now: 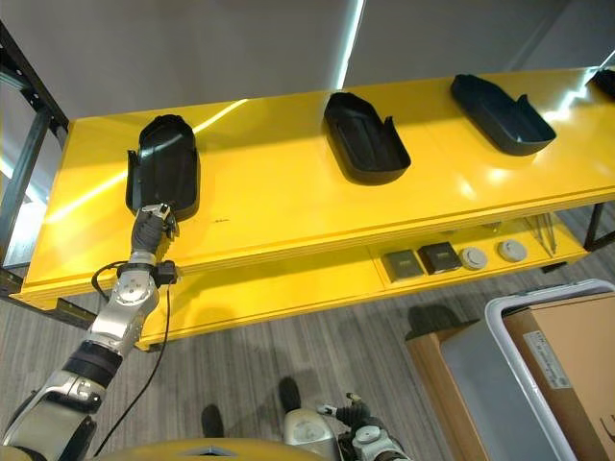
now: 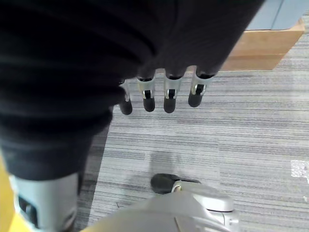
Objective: Move parts from the plastic box to the shelf.
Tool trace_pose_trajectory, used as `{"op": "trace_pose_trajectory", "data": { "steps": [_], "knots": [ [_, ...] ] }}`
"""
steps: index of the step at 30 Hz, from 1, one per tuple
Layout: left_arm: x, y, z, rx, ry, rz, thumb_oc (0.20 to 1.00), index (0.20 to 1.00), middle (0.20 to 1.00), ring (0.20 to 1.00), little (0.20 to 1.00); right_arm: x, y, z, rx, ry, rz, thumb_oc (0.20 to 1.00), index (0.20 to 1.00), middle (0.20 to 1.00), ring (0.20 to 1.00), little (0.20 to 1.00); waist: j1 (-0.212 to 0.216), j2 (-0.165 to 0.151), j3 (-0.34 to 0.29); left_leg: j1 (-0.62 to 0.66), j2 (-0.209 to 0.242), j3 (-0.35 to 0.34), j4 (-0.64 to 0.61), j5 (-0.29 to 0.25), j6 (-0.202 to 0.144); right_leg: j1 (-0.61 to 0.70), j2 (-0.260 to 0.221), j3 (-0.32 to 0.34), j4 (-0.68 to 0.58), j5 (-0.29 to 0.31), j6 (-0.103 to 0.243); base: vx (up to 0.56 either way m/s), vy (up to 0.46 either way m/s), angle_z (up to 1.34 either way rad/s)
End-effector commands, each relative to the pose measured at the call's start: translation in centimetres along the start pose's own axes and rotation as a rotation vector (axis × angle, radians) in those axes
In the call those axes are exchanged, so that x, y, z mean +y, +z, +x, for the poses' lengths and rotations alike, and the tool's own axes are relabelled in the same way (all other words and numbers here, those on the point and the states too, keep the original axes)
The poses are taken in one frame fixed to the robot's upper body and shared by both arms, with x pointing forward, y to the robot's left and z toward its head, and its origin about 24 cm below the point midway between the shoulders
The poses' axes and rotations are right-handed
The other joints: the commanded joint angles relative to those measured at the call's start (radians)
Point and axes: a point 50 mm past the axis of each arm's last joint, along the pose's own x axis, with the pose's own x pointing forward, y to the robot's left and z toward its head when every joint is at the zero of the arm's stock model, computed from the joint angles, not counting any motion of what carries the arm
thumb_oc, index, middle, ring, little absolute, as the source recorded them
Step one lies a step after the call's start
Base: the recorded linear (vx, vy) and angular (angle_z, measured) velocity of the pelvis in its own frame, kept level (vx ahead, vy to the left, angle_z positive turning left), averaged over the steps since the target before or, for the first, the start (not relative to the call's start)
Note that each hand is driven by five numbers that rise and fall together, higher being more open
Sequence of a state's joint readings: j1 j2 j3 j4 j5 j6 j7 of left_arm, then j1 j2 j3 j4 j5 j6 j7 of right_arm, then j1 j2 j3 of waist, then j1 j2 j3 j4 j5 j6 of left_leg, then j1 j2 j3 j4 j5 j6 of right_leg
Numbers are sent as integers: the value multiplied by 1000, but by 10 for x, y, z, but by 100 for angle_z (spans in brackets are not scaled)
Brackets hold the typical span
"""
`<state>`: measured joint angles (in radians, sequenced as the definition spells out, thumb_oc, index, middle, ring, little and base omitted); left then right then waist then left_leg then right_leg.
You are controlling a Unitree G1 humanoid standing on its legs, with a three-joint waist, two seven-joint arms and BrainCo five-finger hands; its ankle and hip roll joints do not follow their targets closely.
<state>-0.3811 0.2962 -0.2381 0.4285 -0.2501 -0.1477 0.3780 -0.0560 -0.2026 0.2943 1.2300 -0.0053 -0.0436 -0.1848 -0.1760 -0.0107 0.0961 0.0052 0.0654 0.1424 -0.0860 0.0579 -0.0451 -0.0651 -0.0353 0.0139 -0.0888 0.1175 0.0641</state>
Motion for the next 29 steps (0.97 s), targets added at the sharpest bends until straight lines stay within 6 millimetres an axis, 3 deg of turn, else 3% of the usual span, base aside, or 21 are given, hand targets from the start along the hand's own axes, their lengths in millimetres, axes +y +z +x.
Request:
{"op": "trace_pose_trajectory", "data": {
  "steps": [1,8,10,11,12,13,14,15,16,20,23,25,26,27,29],
  "knots": [
    [8,22,21,-83,43,59,200,200,200,200,200,11,-21,-6,49,32,-48,1000,1000,1000,1000,1000,-11,-12,-10,40,65,10,-1,-62,-49,35,-59,-17,2,-59,78,-50,-3,-5],
    [-1,19,9,-94,-13,-9,200,200,200,200,200,11,-27,-6,92,25,4,1000,1000,1000,1000,1000,3,-23,-11,47,60,14,-1,-66,-42,36,-64,-17,2,-51,83,-43,1,-9],
    [-3,26,-11,-176,-79,-11,200,200,200,200,200,9,-30,-7,114,15,36,1000,1000,1000,1000,1000,20,-21,-16,58,54,5,-1,-70,-38,51,-71,-26,3,-53,84,0,0,0],
    [-2,20,-17,-158,-78,-15,200,200,200,200,200,10,-30,-7,112,17,37,1000,1000,1000,1000,1000,24,-21,-20,61,53,4,-1,-71,-37,56,-73,-28,4,-54,84,-7,-3,4],
    [4,21,-37,-216,-115,79,225,225,225,225,225,11,-32,-7,126,16,54,1000,1000,1000,1000,1000,44,-21,-28,70,50,-5,-1,-75,-34,70,-76,-38,11,-62,83,-2,-5,6],
    [4,20,-38,-214,-115,80,354,354,354,354,354,11,-33,-8,127,17,53,1000,1000,1000,1000,1000,44,-22,-29,71,50,-5,-1,-75,-33,71,-77,-38,11,-62,83,-1,-2,7],
    [7,13,-48,-197,-117,99,555,555,555,555,555,11,-35,-8,140,16,57,1000,1000,1000,1000,1000,55,-22,-33,76,47,-13,-1,-75,-31,78,-78,-43,14,-66,82,-3,1,15],
    [7,13,-48,-197,-117,99,693,693,693,693,693,11,-35,-8,140,16,57,1000,1000,1000,1000,1000,55,-22,-33,76,47,-13,-1,-75,-31,79,-78,-43,14,-66,82,-17,-8,19],
    [16,-3,-64,-152,-102,161,1000,1000,1000,1000,1000,11,-36,-8,148,5,68,1000,1000,1000,1000,1000,78,-23,-39,82,44,-27,-1,-74,-28,88,-80,-52,25,-76,80,-17,-11,21],
    [25,-44,-102,-66,-240,501,1000,1000,1000,1000,1000,8,-28,-6,134,-50,137,1000,1000,1000,1000,1000,124,-23,-40,86,35,-64,2,-63,-20,103,-84,-74,50,-95,76,-51,-16,25],
    [43,-69,-122,44,-248,596,1000,1000,1000,1000,1000,4,-16,-3,86,-68,123,1000,1000,1000,1000,1000,147,-22,-39,79,29,-84,21,-66,-17,112,-92,-87,59,-101,76,-30,0,27],
    [56,-109,-142,208,-271,732,1000,1000,1000,1000,1000,-2,-2,0,22,-87,114,1000,1000,1000,1000,1000,157,-17,-40,77,22,-88,29,-69,-15,118,-100,-96,62,-102,78,-15,21,19],
    [56,-109,-142,207,-271,731,1000,1000,1000,1000,1000,-2,-2,0,22,-88,115,1000,1000,1000,1000,1000,158,-16,-39,77,22,-88,28,-69,-14,118,-100,-96,62,-102,78,0,26,23],
    [65,-128,-153,319,-241,766,1000,1000,1000,1000,1000,-2,0,0,11,-91,117,1000,1000,1000,1000,1000,159,-15,-40,80,20,-88,26,-68,-14,123,-103,-99,62,-102,78,25,23,12],
    [88,-175,-201,676,-143,802,1000,1000,1000,1000,1000,-2,4,1,-6,-93,120,1000,1000,1000,1000,1000,158,-7,-42,93,18,-91,22,-75,-12,135,-109,-107,65,-108,80,18,40,1]
  ]
}}
